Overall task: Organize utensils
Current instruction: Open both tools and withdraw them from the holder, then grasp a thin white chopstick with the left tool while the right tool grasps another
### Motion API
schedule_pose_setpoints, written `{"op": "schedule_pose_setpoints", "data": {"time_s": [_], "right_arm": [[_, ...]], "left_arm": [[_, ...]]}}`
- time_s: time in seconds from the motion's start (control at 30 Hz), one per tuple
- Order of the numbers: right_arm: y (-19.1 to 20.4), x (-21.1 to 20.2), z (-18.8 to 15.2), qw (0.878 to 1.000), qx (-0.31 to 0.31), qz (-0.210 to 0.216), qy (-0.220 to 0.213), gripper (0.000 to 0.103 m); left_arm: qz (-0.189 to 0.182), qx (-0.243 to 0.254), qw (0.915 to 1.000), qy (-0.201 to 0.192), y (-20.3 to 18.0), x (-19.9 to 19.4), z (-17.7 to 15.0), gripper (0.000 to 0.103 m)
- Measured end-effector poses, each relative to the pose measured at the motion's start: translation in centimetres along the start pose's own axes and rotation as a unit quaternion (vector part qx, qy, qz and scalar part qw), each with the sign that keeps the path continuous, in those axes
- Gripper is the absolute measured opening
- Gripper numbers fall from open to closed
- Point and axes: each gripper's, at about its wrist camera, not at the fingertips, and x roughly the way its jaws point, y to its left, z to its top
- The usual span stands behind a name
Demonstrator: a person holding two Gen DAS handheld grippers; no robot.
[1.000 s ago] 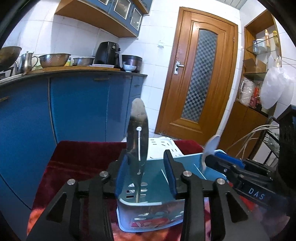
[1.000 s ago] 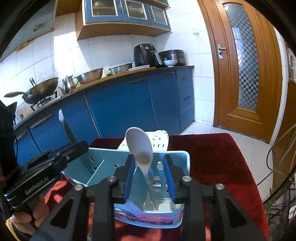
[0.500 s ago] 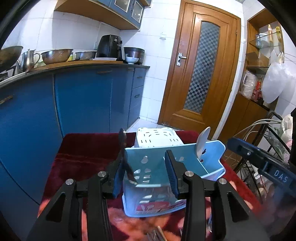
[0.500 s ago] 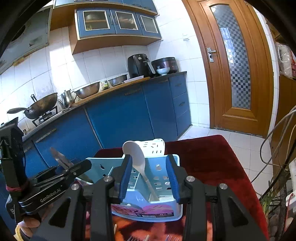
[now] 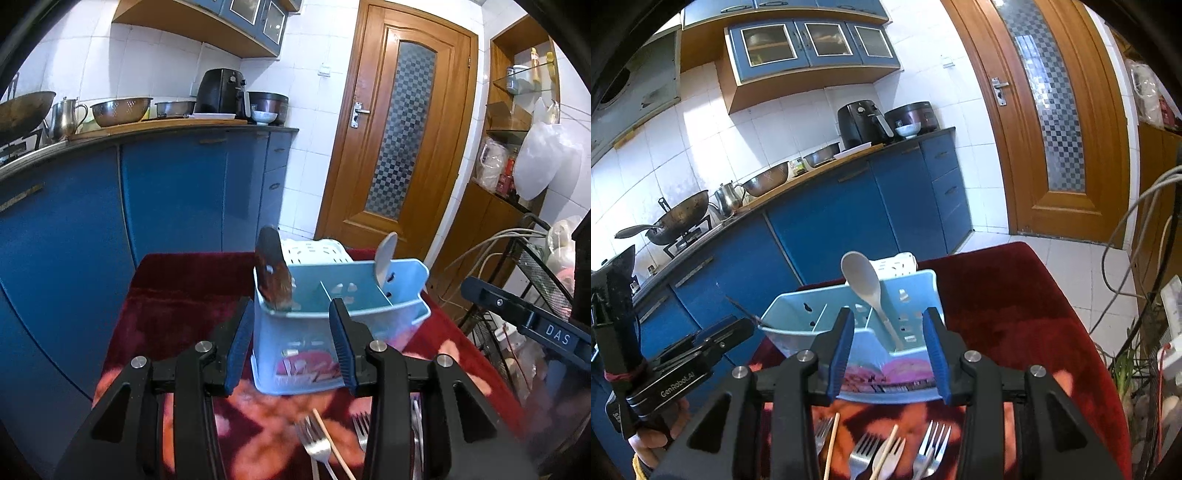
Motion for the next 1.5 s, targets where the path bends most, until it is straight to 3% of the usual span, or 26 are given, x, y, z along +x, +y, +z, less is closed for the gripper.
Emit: {"op": "schedule_pose_setpoints", "data": {"time_s": [0.67,1.5], "right_arm": [[-1.9,-1.8,-4.8,0.998,0.018,-0.022,0.062,0.043],[-4.5,-0.6,-10.3,0.989,0.039,-0.040,0.138,0.046]], "left_arm": [[0.009,-0.009,0.9984,0.054,0.6,-2.6,-4.6,0.043],[0.021,-0.011,0.9854,0.169,0.5,0.9,-10.2,0.043]]}}
